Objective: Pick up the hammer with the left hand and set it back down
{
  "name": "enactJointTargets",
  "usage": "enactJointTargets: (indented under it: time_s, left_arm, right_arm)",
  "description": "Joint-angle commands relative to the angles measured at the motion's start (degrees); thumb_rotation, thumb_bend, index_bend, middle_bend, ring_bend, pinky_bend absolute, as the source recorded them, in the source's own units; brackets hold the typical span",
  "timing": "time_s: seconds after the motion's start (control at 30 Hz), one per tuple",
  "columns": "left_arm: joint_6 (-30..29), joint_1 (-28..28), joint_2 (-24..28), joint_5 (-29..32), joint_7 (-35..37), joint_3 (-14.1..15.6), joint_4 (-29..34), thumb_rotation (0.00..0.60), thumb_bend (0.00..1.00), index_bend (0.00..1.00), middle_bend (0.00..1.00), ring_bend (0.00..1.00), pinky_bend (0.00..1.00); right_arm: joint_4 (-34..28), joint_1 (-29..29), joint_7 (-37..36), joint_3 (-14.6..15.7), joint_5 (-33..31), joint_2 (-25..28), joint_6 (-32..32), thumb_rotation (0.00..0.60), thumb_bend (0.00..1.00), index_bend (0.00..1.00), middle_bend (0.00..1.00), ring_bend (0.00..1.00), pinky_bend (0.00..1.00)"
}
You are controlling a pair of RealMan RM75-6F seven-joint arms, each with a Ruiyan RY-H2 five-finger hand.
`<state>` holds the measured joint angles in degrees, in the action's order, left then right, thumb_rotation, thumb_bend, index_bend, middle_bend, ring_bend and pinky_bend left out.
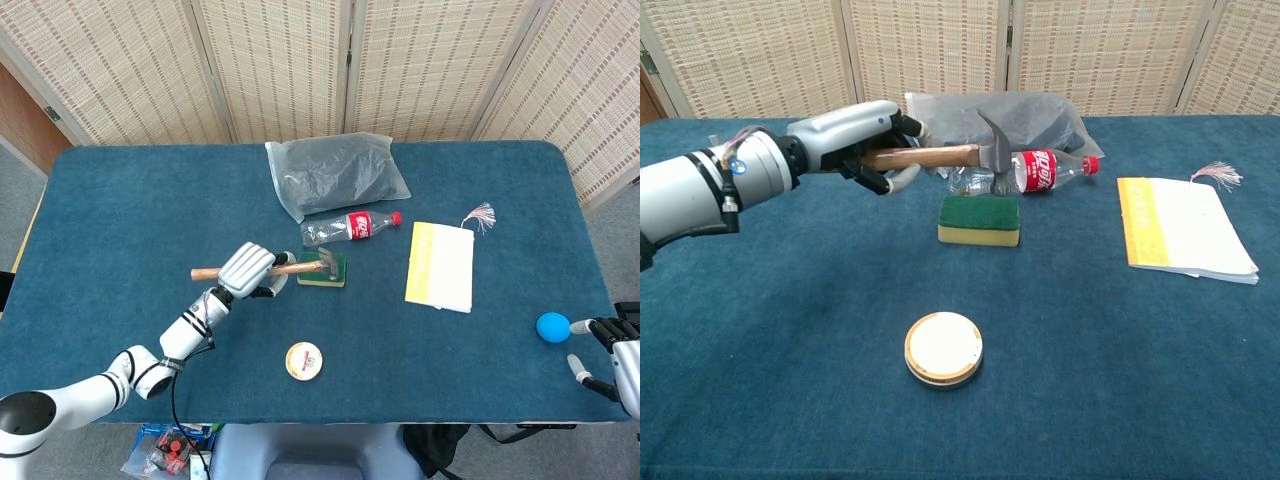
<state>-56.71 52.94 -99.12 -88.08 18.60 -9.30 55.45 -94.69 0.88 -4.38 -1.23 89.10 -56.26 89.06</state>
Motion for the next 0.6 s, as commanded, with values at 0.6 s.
enactJointTargets:
  time_s: [0.6]
  left_arm:
    - [-5.48, 2.00, -12.65, -4.69, -5.88, 5.42, -25.99, 0.600, 0.57, 0.68, 0.85, 0.85, 1.00]
  right_arm:
    - [0.78, -0.27, -0.65, -0.14, -0.44, -0.32, -0.86, 0.600, 0.29, 0.40, 0.40, 0.32, 0.30]
